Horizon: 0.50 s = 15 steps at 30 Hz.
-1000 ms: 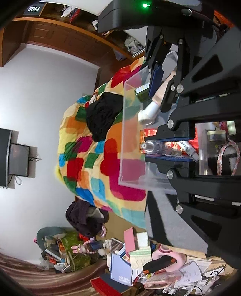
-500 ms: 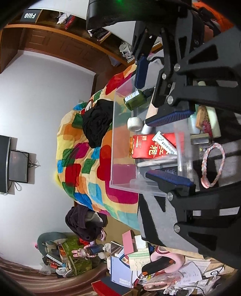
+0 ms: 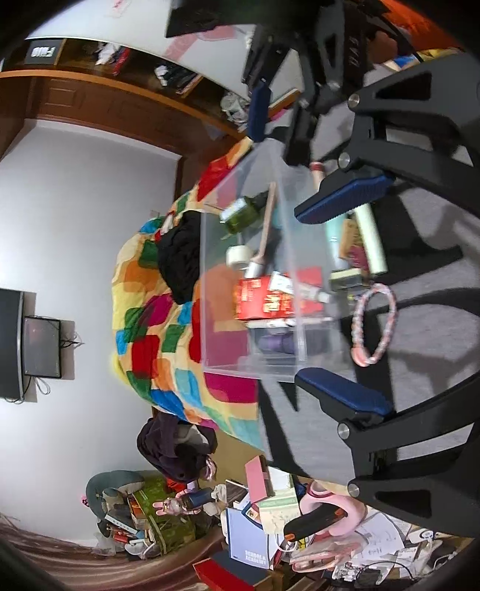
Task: Organize objects
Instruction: 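Grasp the pink-white braided bracelet with the left tool while the right tool grasps the pale green tube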
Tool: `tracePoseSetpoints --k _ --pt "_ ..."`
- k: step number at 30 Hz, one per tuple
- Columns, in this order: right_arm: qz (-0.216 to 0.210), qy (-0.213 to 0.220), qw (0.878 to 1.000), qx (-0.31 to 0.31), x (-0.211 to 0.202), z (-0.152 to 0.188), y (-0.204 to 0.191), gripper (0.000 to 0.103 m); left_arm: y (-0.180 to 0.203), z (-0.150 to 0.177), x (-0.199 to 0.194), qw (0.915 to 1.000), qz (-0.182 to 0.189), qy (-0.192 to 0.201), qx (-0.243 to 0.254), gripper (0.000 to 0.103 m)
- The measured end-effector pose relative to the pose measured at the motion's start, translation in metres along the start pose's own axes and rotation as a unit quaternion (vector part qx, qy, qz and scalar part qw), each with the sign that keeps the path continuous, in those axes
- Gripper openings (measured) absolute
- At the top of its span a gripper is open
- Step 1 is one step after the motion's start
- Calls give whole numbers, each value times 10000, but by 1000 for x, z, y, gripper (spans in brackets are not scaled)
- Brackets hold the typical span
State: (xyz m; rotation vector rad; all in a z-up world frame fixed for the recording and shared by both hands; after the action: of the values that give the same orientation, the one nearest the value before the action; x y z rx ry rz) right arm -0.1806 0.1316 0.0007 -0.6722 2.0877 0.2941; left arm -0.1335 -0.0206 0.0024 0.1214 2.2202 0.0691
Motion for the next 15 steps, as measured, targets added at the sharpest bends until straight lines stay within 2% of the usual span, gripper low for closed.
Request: tracePoseSetpoints --k 5,10,15 --pt "60 -145 9998 115 4 21 5 64 -4 28 16 9993 -119 -331 89 83" --pt "-32 -381 9991 153 17 46 4 64 -25 49 32 9976 -322 -604 -124 82" --pt "-74 -642 9979 -10 36 58 -3 64 -47 48 47 9950 -304 -878 -357 60"
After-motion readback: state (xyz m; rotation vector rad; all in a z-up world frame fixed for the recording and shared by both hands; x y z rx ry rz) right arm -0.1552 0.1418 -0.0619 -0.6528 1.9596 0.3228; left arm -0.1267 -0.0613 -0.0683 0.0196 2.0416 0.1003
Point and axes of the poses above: each gripper's, at about its wrist camera, not at the fingertips, and x roughly the way its jaws point, y to its right, z to its underside, the point moved 4 cm from there along x, roughly the way its jaws point, and after that the axes turned 11 degrees about -y, right-handed, at the moved point
